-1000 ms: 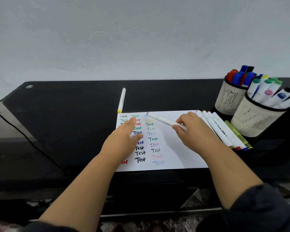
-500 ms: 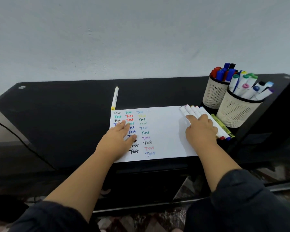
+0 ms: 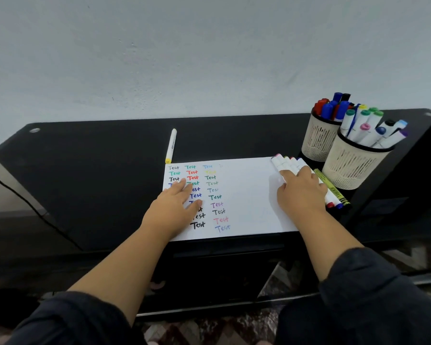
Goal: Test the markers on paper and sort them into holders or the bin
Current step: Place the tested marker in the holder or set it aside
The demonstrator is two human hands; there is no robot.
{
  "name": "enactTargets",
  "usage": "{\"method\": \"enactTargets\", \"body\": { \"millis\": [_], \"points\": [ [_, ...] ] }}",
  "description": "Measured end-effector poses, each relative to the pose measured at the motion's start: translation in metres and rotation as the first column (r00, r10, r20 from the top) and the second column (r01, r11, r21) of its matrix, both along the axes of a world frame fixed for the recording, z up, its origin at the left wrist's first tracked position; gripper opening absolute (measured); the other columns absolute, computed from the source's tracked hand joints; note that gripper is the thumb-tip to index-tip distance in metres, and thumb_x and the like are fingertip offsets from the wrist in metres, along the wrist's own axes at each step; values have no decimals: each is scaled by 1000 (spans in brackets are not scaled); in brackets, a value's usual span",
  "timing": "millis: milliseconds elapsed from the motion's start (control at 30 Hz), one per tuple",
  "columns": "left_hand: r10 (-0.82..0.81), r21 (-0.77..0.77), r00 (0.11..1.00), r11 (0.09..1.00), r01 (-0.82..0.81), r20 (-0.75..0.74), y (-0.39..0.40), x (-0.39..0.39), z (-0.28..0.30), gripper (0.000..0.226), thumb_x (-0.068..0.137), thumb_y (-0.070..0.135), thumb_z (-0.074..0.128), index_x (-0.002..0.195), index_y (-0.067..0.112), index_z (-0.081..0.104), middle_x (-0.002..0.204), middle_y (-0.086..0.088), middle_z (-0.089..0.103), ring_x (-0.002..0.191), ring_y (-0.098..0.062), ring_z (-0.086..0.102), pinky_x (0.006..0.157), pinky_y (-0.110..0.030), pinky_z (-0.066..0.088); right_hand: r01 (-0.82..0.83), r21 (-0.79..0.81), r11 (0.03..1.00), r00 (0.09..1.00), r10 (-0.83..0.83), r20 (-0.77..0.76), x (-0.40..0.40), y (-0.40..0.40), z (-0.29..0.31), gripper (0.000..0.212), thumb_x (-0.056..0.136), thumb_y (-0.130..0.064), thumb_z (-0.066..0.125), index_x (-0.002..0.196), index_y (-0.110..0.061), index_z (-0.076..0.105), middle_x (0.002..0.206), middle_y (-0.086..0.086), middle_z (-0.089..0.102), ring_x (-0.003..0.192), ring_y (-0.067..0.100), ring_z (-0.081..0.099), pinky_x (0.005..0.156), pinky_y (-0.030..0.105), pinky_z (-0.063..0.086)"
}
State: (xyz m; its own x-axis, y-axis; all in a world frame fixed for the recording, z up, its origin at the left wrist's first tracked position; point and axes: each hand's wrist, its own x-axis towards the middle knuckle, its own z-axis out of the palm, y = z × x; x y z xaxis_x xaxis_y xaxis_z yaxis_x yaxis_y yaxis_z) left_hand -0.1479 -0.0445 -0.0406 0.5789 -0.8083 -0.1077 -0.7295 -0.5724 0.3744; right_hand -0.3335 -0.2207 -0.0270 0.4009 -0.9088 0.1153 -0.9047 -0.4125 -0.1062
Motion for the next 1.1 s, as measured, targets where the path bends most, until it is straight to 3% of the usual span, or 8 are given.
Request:
{"method": "enactTargets", "body": {
  "millis": [200, 433, 633, 833, 900, 1000, 1100],
  "points": [
    [73, -42, 997, 996, -73, -21, 1, -2, 1, 62, 96, 51, 36, 150, 26, 18, 157, 14, 7, 144, -9, 4, 114, -32, 14, -165, -129, 978, 983, 152, -101, 18, -4, 12, 42, 95, -20, 38, 138, -20, 40, 136, 11, 38, 121, 29, 39, 98, 42, 31],
    [130, -23, 991, 991, -131, -44, 1, -4, 8, 63, 97, 50, 33, 151, 25, 13, 158, 12, 1, 145, -12, -1, 116, -32, 9, -502, -261, 825, 865, 468, -182, 76, -11, 40, 39, 94, -17, 42, 132, -17, 48, 129, 13, 43, 107, 28, 47, 84, 38, 34],
    [137, -31, 989, 990, -139, -51, -2, 0, 8, 64, 96, 52, 33, 151, 27, 11, 157, 16, -1, 144, -11, 1, 115, -31, 13, -766, -96, 635, 633, 722, -279, 154, -18, 43, 49, 97, -13, 42, 143, -26, 34, 141, 8, 34, 118, 25, 43, 90, 36, 43],
    [135, -32, 990, 990, -136, -37, -4, 3, 3, 65, 96, 53, 33, 150, 29, 8, 157, 16, -5, 144, -10, -2, 115, -27, 6, -868, 29, 496, 458, 821, -342, 211, -9, 35, 72, 90, 0, 51, 148, -34, 24, 154, 3, 22, 129, 25, 37, 87, 34, 42],
    [117, -41, 993, 992, -118, -16, -4, 5, 0, 66, 96, 53, 32, 151, 27, 7, 157, 14, -5, 144, -8, -3, 114, -25, 2, -876, 41, 480, 441, 833, -336, 221, -8, 30, 69, 90, -2, 54, 146, -33, 29, 149, 3, 30, 124, 24, 41, 81, 33, 42],
    [107, -49, 994, 993, -107, -6, -3, 6, -2, 66, 96, 52, 32, 151, 25, 7, 157, 13, -5, 144, -8, -3, 113, -23, 0, -881, 8, 473, 453, 849, -271, 228, -11, 23, 48, 90, -8, 58, 133, -26, 45, 132, 5, 43, 105, 22, 48, 74, 31, 41],
    [100, -43, 995, 994, -100, -2, -2, 6, -1, 66, 97, 52, 31, 151, 24, 6, 158, 12, -4, 144, -8, -3, 113, -23, -1, -889, -22, 458, 449, 859, -248, 227, -15, 19, 35, 90, -9, 59, 121, -21, 49, 122, 6, 46, 88, 18, 46, 70, 31, 41]
  ]
}}
